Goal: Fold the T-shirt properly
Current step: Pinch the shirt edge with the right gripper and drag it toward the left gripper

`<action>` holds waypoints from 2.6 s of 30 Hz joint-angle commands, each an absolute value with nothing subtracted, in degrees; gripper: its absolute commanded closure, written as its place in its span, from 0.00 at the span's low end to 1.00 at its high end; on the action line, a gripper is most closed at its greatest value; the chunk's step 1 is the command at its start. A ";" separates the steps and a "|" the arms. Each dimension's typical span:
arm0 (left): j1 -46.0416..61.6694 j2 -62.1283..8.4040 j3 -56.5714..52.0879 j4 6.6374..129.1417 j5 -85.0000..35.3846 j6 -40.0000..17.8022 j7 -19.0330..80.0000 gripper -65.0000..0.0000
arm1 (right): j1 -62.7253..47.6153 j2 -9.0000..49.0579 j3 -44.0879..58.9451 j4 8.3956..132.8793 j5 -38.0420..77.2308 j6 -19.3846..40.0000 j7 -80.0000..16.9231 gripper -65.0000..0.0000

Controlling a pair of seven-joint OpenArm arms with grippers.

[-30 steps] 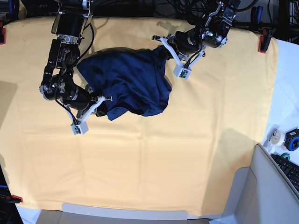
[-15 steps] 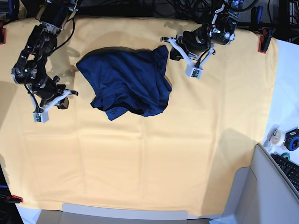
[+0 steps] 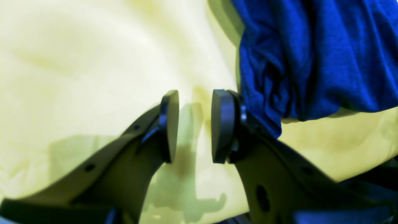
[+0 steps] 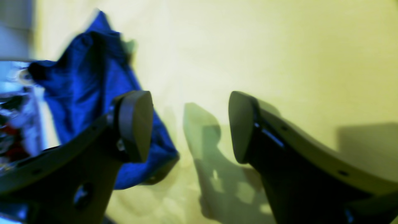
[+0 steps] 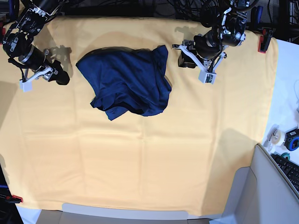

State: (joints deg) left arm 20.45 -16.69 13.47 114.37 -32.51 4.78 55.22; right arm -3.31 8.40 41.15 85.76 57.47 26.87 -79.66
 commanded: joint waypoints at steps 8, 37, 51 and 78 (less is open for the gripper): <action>21.32 -16.66 13.23 115.21 -32.84 4.70 54.29 0.72 | -3.56 7.08 35.03 82.24 60.70 27.03 -80.00 0.41; 21.76 -15.87 13.32 115.21 -32.92 4.79 54.46 0.72 | -10.59 3.47 30.20 95.87 47.78 20.44 -79.52 0.68; 22.81 -15.87 13.32 115.21 -32.92 4.79 54.20 0.72 | -9.54 3.38 25.27 90.15 47.78 20.53 -79.43 1.00; 22.55 -15.87 13.32 115.21 -32.92 4.53 54.20 0.73 | -20.62 3.30 25.63 100.97 47.60 20.26 -79.25 1.00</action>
